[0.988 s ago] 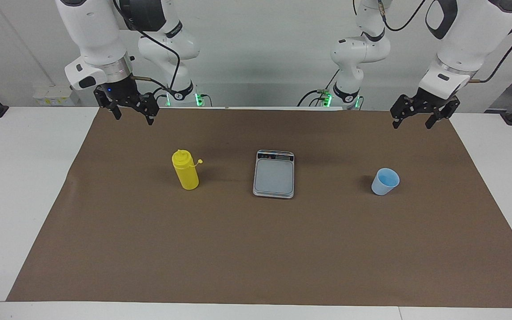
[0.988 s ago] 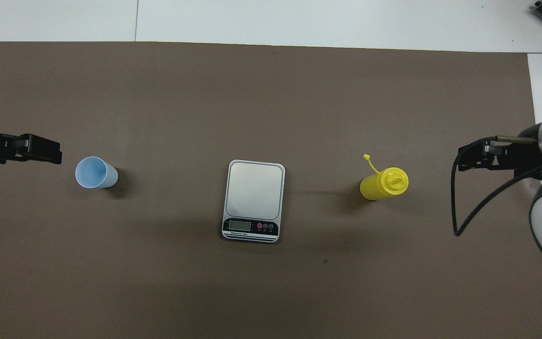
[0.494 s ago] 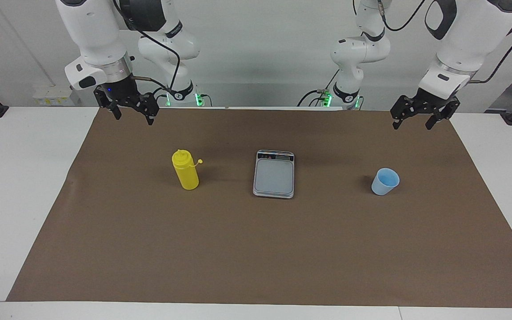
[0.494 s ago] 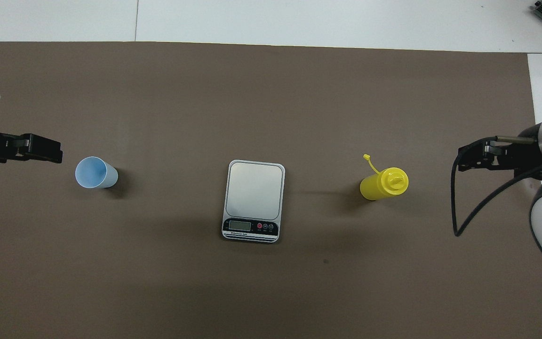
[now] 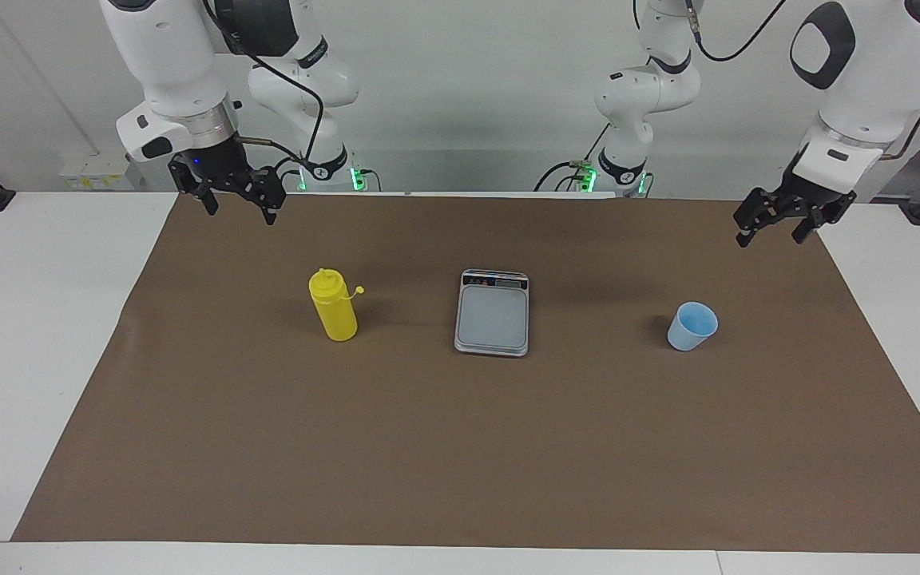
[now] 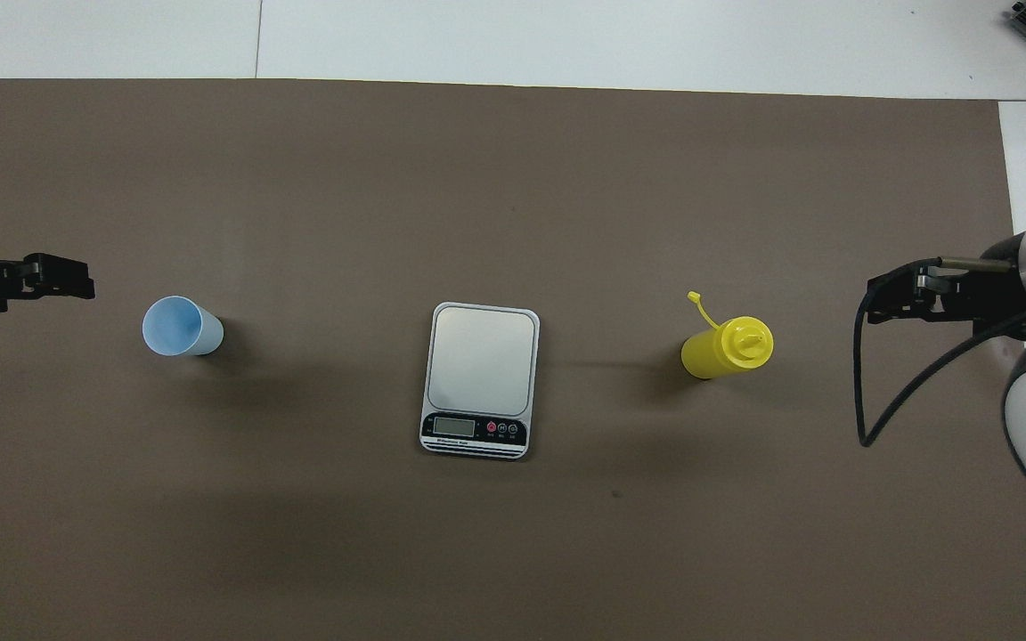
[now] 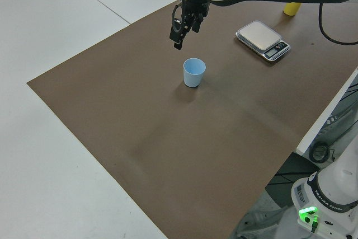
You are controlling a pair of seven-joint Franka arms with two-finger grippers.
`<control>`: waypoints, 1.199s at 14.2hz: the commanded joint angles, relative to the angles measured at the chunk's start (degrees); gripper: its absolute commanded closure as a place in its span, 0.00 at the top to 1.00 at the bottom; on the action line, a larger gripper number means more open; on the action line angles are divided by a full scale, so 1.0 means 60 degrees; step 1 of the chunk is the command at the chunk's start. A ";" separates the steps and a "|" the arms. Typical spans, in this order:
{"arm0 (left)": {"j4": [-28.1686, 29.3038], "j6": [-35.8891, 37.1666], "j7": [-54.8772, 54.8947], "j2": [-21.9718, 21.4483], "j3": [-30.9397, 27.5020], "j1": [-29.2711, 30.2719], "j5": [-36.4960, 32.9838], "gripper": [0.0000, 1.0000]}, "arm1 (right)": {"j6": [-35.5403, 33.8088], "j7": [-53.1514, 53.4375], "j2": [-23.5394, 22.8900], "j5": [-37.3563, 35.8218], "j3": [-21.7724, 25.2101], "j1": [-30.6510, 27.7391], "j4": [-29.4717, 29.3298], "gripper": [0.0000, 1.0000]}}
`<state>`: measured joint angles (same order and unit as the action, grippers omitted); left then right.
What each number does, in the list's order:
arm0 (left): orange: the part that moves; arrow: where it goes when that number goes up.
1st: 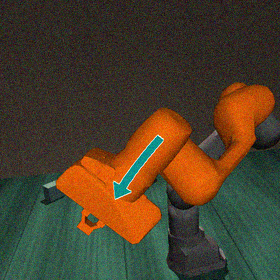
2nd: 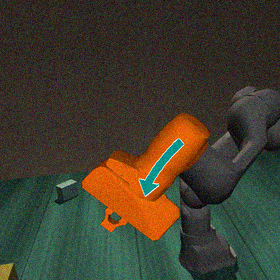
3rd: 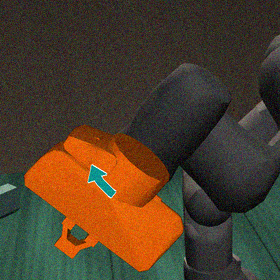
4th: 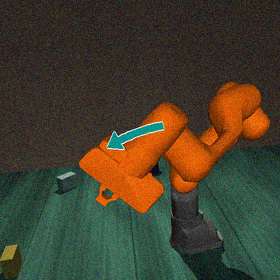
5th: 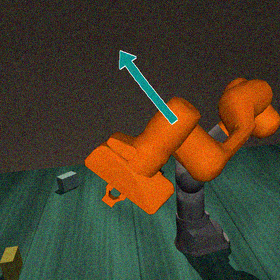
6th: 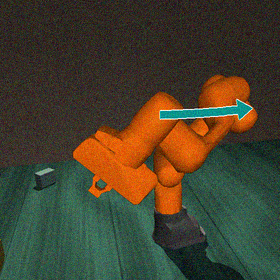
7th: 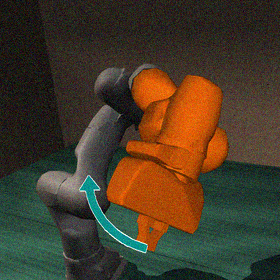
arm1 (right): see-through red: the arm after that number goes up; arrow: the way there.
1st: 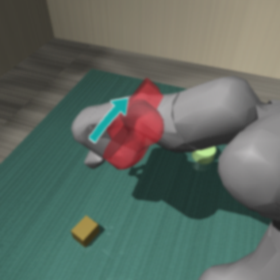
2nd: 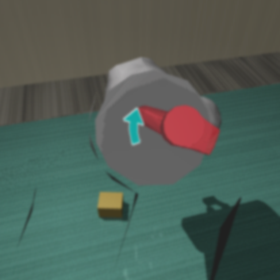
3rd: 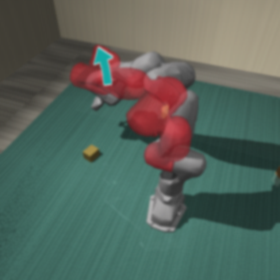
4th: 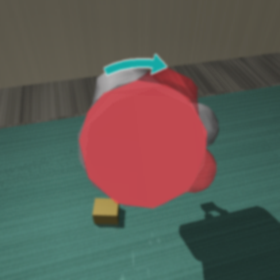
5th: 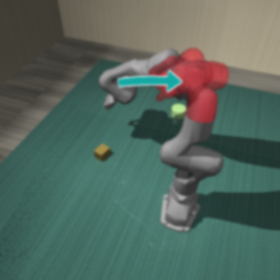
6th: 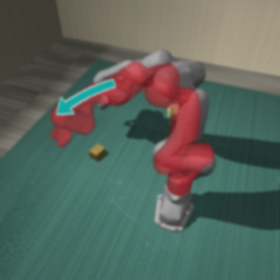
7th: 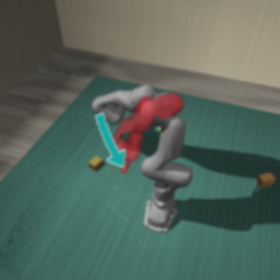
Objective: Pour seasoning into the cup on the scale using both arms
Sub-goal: 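Reach the left gripper to the blue cup and close on it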
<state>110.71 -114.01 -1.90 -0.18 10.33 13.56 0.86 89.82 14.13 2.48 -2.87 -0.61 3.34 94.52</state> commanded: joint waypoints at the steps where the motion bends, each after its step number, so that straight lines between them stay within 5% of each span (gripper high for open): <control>1: 0.1248 -0.1371 -0.0021 -0.0089 0.0095 0.0127 0.0164 1.00 | 0.0059 -0.0186 0.0217 0.0127 -0.0030 -0.0117 0.0243 1.00; 9: 0.2700 -0.3643 -0.1412 0.0716 0.0096 -0.0136 0.0179 1.00 | 0.0015 -0.0201 0.0217 0.0127 -0.0030 -0.0117 0.0257 1.00; 13: 0.2833 -0.3835 -0.1427 0.0981 0.0110 -0.0166 0.0179 1.00 | 0.0015 -0.0201 0.0217 0.0127 -0.0030 -0.0132 0.0272 1.00; 15: 0.2833 -0.3923 -0.1413 0.1026 0.0110 -0.0166 0.0179 0.69 | 0.0015 -0.0201 0.0217 0.0127 -0.0030 -0.0117 0.0272 1.00; 17: 0.2833 -0.3895 -0.1369 0.1026 0.0095 -0.0254 0.0179 0.10 | 0.0015 -0.0201 0.0217 0.0127 -0.0030 -0.0117 0.0272 1.00</control>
<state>126.97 -135.92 -9.83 6.10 11.29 13.01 1.24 89.77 14.13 2.48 -2.87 -0.61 3.34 94.65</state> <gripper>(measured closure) 0.366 0.000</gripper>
